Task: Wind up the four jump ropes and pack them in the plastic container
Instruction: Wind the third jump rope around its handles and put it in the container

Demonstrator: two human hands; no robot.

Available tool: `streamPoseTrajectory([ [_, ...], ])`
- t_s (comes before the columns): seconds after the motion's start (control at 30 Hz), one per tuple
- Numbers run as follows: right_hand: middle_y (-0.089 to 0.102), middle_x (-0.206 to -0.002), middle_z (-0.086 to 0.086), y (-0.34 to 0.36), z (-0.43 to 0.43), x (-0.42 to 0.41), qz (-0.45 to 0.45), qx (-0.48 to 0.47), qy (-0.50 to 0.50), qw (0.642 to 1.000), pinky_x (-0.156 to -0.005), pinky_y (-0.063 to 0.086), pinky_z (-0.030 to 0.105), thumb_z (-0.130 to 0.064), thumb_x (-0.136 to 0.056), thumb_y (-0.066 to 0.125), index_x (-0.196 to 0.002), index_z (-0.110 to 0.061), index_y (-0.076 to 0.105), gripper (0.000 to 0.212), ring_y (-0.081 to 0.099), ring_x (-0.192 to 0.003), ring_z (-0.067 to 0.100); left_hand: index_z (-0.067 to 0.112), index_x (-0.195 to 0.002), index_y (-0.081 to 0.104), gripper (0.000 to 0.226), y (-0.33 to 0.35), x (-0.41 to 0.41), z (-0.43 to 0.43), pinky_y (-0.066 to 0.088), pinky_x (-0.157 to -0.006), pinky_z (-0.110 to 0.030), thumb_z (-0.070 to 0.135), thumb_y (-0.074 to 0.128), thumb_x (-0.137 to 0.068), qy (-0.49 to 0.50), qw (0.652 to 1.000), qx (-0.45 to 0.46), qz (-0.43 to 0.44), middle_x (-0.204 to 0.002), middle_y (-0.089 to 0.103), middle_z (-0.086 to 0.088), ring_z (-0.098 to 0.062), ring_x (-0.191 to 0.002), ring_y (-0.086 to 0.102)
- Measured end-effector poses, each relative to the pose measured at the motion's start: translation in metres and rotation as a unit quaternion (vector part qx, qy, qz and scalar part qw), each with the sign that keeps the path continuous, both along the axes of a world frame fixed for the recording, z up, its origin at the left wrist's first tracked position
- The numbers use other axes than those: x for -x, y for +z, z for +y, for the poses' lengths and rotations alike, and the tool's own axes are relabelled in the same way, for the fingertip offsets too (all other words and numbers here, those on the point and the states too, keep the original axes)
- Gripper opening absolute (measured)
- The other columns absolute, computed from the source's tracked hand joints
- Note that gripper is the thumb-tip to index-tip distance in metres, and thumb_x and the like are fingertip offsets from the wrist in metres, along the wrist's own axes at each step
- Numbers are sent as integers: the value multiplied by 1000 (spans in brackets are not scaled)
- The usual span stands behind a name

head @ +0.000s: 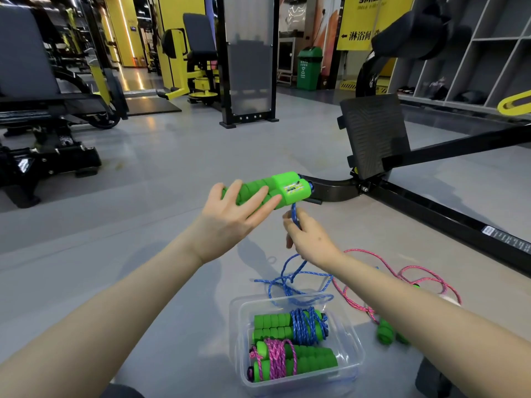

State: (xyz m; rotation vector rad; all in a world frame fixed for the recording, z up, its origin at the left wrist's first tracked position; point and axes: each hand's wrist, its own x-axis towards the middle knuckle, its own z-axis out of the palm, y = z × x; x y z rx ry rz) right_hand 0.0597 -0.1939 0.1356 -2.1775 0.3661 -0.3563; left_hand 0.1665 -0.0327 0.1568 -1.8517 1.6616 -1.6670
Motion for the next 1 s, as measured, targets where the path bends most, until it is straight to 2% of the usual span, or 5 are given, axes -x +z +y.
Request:
streamPoseTrajectory([
  [0.1,51,-58,6,25,-6,6,87,48,76,992,-44,40,20,-17,-92,42,-84,-12,46,11,45,-40,8,13,-128,52,50,-4,-6,9,40,-56,-33,-6,22,-93,27,999,-29,0,-110,65,-8,-32,-74,57],
  [0.27,44,-60,2,64,-36,25,142,90,129,977,-57,42,27,-17,-86,55,-75,-18,59,12,53,-43,17,10,-127,50,52,-6,-4,12,41,-54,-32,-8,18,-91,27,998,-59,9,-104,64,-9,-30,-70,55],
  [0.5,39,-51,-4,96,-57,35,5,117,116,986,-44,23,13,-27,-93,54,-72,-2,66,36,28,-41,4,13,-130,49,44,-6,3,3,42,-58,-34,-2,27,-94,-27,996,-81,-2,-113,65,-10,-34,-78,58],
  [0.63,33,-47,-9,91,-49,30,-9,158,163,974,-47,24,18,-32,-91,58,-55,-17,55,39,28,-44,5,16,-132,48,42,-5,16,-5,46,-62,-37,1,30,-97,-65,993,-99,3,-116,64,-8,-36,-83,61],
  [1.0,42,-52,1,71,-76,34,-37,-152,147,977,-56,33,26,-55,-75,63,-51,-16,47,48,38,-49,12,18,-131,46,34,16,55,-24,47,-70,-39,10,41,-99,-186,982,-38,-7,-124,59,-4,-35,-94,54],
])
